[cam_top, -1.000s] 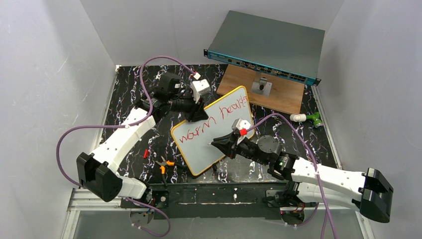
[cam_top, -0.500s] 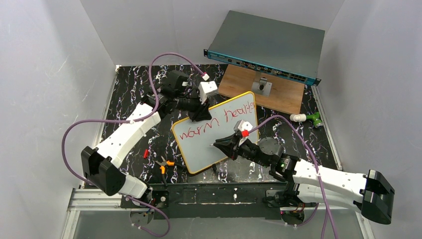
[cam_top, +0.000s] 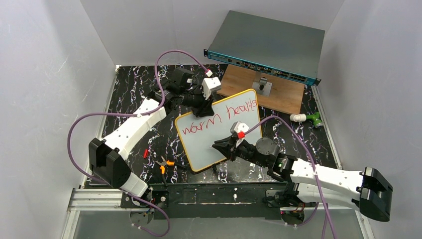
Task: Write a sentence on the whiteboard
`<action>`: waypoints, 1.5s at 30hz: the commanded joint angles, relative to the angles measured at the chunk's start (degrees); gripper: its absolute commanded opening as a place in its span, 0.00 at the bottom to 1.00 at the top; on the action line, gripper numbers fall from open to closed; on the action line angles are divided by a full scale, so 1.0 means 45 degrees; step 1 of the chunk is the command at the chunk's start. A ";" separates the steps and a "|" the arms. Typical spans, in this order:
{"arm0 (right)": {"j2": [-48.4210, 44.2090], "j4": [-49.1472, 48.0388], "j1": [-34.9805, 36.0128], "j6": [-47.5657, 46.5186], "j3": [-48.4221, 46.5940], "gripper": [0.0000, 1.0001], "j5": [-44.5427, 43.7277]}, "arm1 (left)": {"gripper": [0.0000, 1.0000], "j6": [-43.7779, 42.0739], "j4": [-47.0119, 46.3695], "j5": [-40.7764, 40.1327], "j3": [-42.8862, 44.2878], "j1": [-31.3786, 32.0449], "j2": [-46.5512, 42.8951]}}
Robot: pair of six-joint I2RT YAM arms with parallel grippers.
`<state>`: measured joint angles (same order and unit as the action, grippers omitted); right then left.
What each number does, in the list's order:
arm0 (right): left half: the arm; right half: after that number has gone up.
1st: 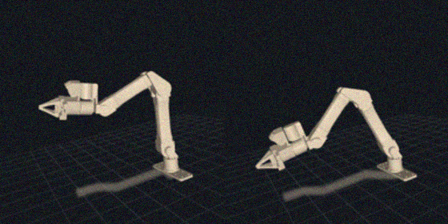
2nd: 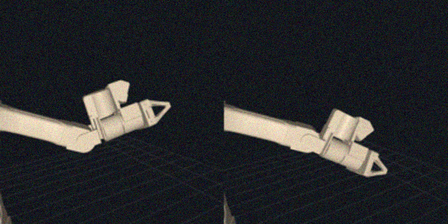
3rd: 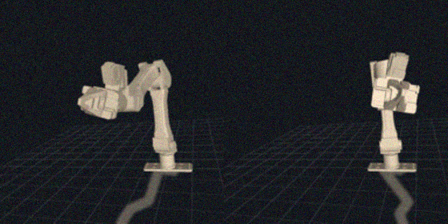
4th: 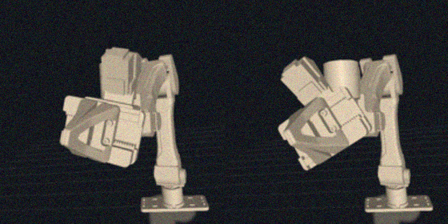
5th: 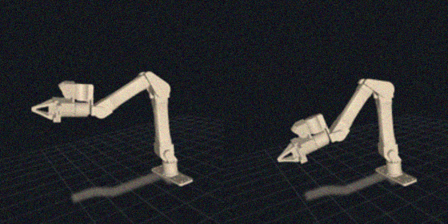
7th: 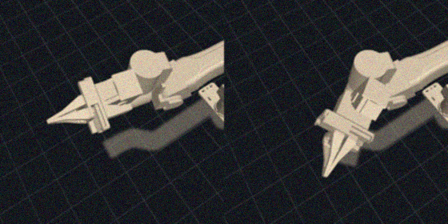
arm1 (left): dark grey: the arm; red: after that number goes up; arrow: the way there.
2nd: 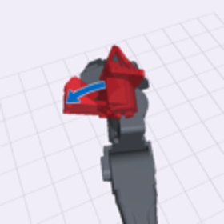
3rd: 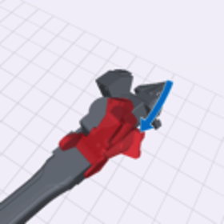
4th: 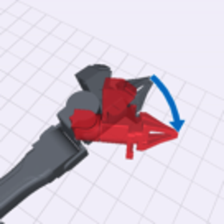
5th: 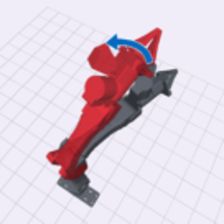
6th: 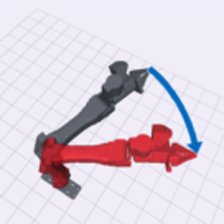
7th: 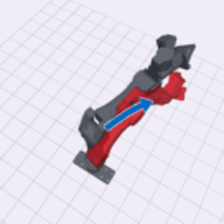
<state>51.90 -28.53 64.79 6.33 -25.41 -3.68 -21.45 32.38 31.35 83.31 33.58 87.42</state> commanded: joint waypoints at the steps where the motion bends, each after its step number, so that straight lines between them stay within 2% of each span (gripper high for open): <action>1: 0.0250 -0.0997 0.0241 -0.0467 -0.0604 0.01 -0.0080 | 0.00 -0.1953 0.0454 -0.2195 -0.0751 0.0249 0.0871; 14: 0.1404 -0.1946 0.0732 -0.0748 -0.0684 0.01 -0.0084 | 0.00 -0.2939 0.0267 -0.2863 -0.0921 0.0232 0.1301; 39: 0.1839 -0.2943 0.1030 -0.0936 -0.0220 0.01 -0.1061 | 0.00 -0.2694 0.0028 -0.2651 -0.1796 0.0232 0.0563; 45: 0.1904 -0.3094 0.1050 -0.0742 -0.0076 0.01 -0.1826 | 0.00 -0.2628 0.0030 -0.2604 -0.1668 0.0232 0.0568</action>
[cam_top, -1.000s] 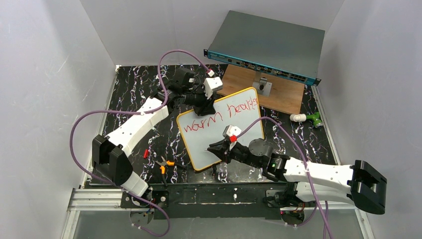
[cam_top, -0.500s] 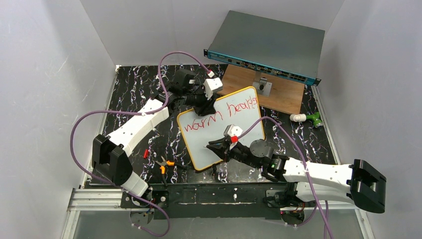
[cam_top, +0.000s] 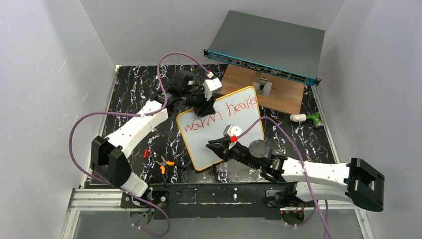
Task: Write a sentence on the whiteboard
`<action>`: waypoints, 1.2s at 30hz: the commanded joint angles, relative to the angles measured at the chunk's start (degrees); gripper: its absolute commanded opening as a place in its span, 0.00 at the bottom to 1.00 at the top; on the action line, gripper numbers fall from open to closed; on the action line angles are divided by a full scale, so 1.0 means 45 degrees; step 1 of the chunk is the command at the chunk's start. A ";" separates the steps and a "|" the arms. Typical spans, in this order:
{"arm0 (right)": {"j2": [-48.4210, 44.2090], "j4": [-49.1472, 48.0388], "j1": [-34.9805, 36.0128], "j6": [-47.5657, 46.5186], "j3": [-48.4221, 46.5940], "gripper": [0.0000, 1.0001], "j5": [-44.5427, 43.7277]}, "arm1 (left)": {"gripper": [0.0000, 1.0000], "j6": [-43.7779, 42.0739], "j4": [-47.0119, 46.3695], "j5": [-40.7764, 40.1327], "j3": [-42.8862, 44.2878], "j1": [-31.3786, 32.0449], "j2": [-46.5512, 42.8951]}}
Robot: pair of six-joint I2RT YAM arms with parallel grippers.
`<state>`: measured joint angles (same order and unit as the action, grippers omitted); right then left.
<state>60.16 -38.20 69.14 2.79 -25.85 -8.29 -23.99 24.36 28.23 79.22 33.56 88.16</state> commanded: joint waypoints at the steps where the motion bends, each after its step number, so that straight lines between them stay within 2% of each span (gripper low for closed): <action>1: 0.0095 -0.0814 0.0084 0.0045 -0.0011 0.01 -0.1007 | 0.00 -0.2061 0.1823 -0.1914 -0.0748 0.0237 0.0374; 6: 0.0441 -0.0187 0.0103 0.0074 -0.0206 0.01 -0.1841 | 0.00 -0.1976 0.1735 -0.1864 -0.0754 0.0232 0.0358; 36: 0.3569 -0.0435 0.0491 -0.0182 -0.2004 0.01 -0.0753 | 0.00 -0.1683 0.1484 -0.1626 -0.0967 0.0237 0.0169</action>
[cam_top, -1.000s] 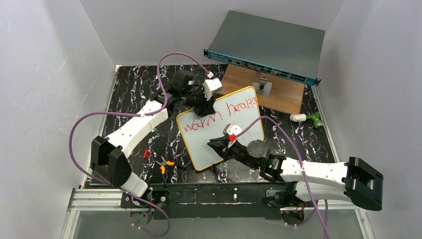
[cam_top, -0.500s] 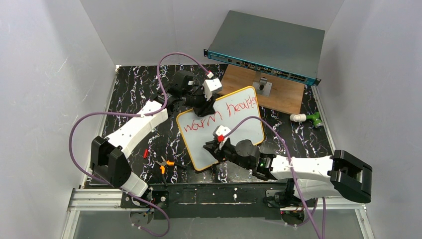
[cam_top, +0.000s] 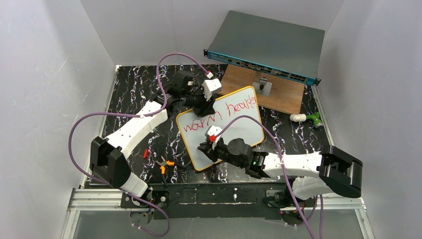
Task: Write a sentence on the whiteboard
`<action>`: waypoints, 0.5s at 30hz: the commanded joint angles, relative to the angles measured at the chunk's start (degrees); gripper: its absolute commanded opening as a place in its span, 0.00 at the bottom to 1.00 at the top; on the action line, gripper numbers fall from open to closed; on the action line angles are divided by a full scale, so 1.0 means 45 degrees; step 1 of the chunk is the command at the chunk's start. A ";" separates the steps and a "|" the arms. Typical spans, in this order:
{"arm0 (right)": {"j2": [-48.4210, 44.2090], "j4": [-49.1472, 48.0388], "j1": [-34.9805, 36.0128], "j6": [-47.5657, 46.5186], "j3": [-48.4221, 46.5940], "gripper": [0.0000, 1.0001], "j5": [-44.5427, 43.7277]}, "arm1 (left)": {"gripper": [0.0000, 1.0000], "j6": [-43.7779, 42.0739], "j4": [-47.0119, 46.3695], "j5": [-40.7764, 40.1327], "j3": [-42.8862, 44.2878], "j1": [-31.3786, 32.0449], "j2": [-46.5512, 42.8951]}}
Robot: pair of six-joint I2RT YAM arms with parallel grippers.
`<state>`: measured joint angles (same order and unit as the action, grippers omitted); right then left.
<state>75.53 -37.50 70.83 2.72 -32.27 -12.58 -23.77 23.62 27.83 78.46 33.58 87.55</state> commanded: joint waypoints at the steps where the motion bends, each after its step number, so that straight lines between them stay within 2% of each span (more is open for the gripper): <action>1: 0.0209 -0.0549 0.0134 -0.0133 -0.0582 0.01 0.0229 | 0.00 -0.1713 0.1647 -0.1528 -0.0785 0.0232 0.0312; 15: 0.0669 0.0538 0.0452 0.0152 -0.0534 0.01 0.0364 | 0.00 -0.1598 0.1588 -0.1492 -0.0837 0.0232 0.0313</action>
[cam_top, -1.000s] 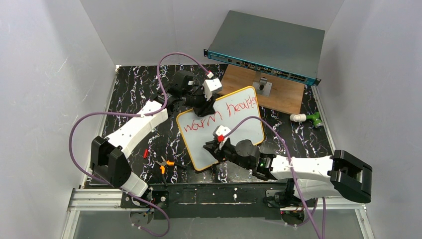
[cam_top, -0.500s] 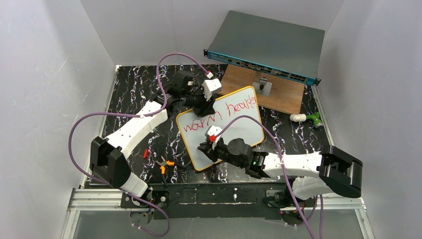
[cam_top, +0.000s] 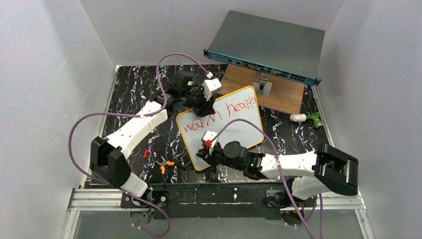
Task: Write a sentence on the whiteboard
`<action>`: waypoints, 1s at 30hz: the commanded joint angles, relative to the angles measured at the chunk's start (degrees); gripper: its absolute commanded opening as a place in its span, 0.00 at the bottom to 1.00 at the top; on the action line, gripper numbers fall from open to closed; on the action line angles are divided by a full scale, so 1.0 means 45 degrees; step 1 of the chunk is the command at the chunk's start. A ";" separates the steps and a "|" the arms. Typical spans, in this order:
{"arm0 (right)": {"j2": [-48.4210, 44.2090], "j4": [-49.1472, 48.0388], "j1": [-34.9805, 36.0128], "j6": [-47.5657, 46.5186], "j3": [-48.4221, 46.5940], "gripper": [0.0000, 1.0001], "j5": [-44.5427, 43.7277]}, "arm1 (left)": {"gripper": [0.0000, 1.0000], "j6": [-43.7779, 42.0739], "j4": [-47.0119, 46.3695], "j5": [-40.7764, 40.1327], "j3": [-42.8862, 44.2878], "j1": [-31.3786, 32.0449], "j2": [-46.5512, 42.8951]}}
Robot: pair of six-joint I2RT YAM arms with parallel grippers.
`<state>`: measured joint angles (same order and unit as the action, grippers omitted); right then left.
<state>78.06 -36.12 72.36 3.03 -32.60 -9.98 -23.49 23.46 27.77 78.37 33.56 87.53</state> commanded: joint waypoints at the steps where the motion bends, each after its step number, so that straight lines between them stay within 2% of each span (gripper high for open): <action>1: 0.0081 0.0421 0.0112 0.0130 -0.0474 0.01 -0.0574 | 0.00 -0.1630 0.1602 -0.1475 -0.0819 0.0237 0.0316; 5: -0.0215 0.1109 0.0112 0.0090 -0.0405 0.01 -0.1541 | 0.00 -0.1561 0.1568 -0.1423 -0.0836 0.0237 0.0339; 15: -0.0816 0.2072 0.0112 -0.0018 -0.0413 0.01 -0.2576 | 0.00 -0.1519 0.1497 -0.1394 -0.0795 0.0239 0.0367; 21: -0.2739 0.1604 0.0224 -0.0014 -0.0237 0.01 -0.0416 | 0.00 -0.1521 0.1488 -0.1308 -0.0856 0.0295 0.0264; 22: -0.2845 0.1361 0.0228 0.0324 -0.0048 0.01 -0.0616 | 0.00 -0.1519 0.1479 -0.1325 -0.0897 0.0295 0.0225; 26: -0.2512 0.1203 0.0229 0.0967 0.0168 0.01 -0.3391 | 0.00 -0.1443 0.1430 -0.1325 -0.0980 0.0353 0.0130; 30: -0.2195 0.0849 0.0181 0.1302 0.0221 0.01 -0.3843 | 0.00 -0.1497 0.1439 -0.1380 -0.0956 0.0415 0.0112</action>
<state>66.98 -28.38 73.25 6.33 -32.27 -21.06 -23.05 22.85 27.40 77.71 33.61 87.00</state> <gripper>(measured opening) 0.191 0.329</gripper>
